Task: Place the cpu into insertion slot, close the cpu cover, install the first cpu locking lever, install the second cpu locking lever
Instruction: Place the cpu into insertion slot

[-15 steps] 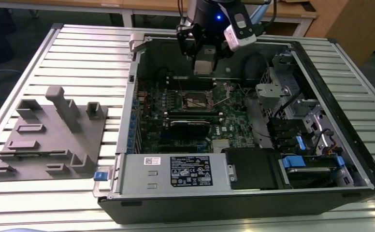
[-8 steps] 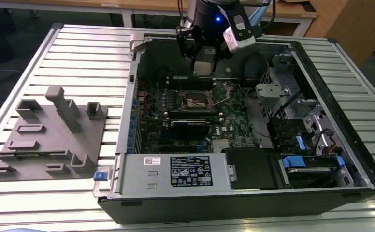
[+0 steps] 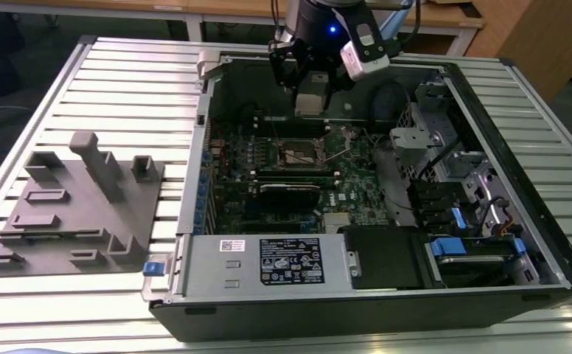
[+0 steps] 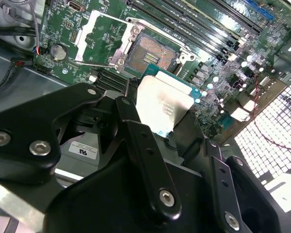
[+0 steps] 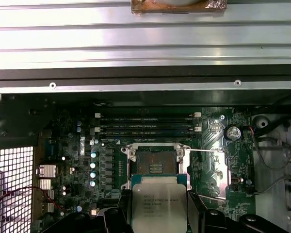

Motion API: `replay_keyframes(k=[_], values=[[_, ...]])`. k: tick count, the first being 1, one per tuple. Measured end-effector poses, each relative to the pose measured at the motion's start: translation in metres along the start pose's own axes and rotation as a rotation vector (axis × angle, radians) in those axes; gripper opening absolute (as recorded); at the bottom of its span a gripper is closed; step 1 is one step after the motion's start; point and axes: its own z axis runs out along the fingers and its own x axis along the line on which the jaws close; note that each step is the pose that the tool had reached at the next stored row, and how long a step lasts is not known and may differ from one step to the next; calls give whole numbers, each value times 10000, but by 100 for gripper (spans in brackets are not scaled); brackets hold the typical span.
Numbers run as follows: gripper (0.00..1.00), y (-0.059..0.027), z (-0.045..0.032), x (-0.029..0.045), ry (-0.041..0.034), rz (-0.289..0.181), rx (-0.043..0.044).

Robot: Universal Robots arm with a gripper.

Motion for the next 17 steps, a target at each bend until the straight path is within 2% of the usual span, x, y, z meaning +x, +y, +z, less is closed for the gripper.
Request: replay_keyframes(k=[5,12,17], values=[[54,0,1,0,-23,251,-5],[54,0,4,0,-133,1474,-23],[54,0,4,0,-143,1574,-25]])
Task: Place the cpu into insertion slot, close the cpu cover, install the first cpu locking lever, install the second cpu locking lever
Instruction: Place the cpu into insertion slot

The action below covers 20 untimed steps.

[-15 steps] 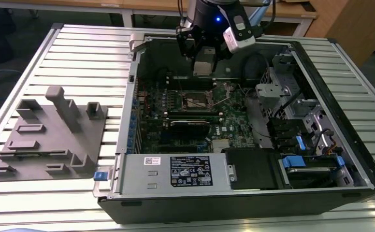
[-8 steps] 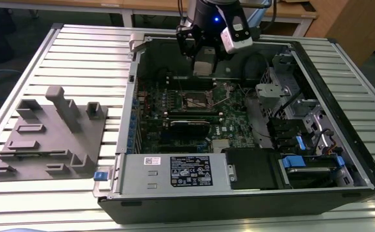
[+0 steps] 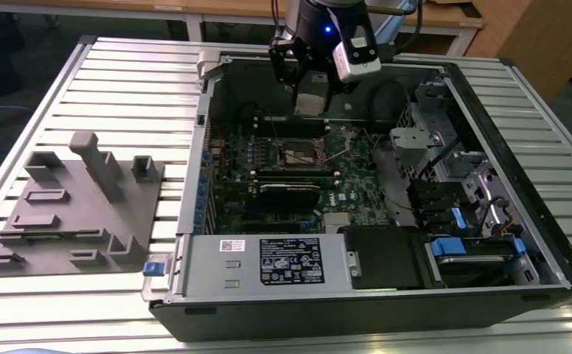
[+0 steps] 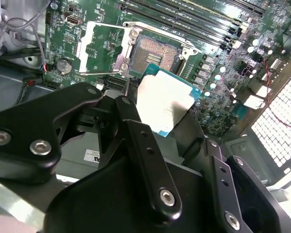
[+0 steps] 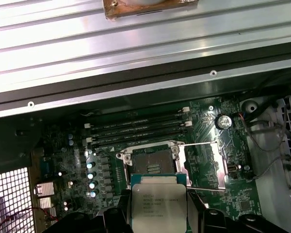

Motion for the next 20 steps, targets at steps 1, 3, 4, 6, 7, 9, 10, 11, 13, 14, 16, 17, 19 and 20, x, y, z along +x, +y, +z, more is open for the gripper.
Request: replay_keyframes(k=[1,3,4,6,7,9,10,11,13,14,16,17,19,20], values=[[54,0,0,0,0,1,0],[54,0,0,0,0,1,0],[54,0,0,0,0,1,0],[54,0,0,0,0,2,0],[54,0,0,0,0,1,0],[54,0,0,0,0,1,0],[54,0,0,0,0,4,0],[54,0,0,0,-1,9,0],[54,0,0,0,-5,52,1],[54,0,0,0,-8,96,0],[54,0,2,0,-21,235,-3],[54,0,3,0,-29,326,-4],[54,0,4,0,-50,550,-8],[54,-1,6,0,-61,676,-10]])
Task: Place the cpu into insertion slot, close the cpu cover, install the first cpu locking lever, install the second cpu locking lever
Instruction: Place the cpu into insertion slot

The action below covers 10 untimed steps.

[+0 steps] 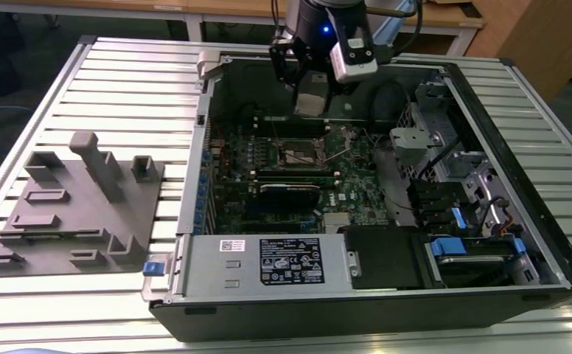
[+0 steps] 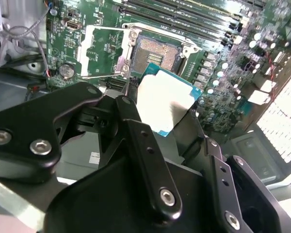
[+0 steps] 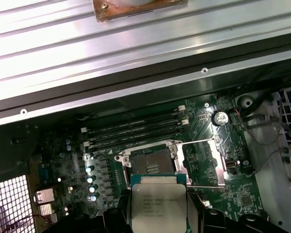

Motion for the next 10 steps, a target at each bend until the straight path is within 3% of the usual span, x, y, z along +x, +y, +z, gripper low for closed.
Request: replay_keyframes(k=[10], values=[[54,-1,10,0,-150,1659,-25]])
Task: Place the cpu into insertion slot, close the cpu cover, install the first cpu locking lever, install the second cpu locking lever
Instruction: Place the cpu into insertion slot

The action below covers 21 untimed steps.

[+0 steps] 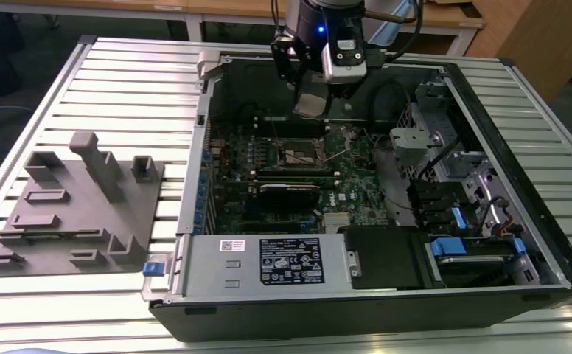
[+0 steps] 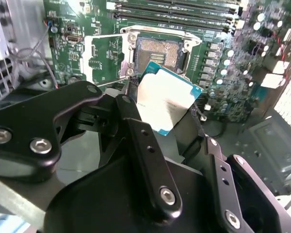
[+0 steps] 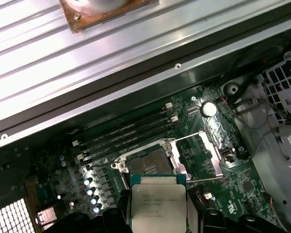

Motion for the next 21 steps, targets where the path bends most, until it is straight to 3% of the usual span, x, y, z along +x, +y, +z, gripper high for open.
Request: replay_keyframes(k=[12,17,21], values=[[54,0,0,0,-5,54,-1],[54,0,1,0,-38,425,-7],[54,0,1,0,-41,450,-7]])
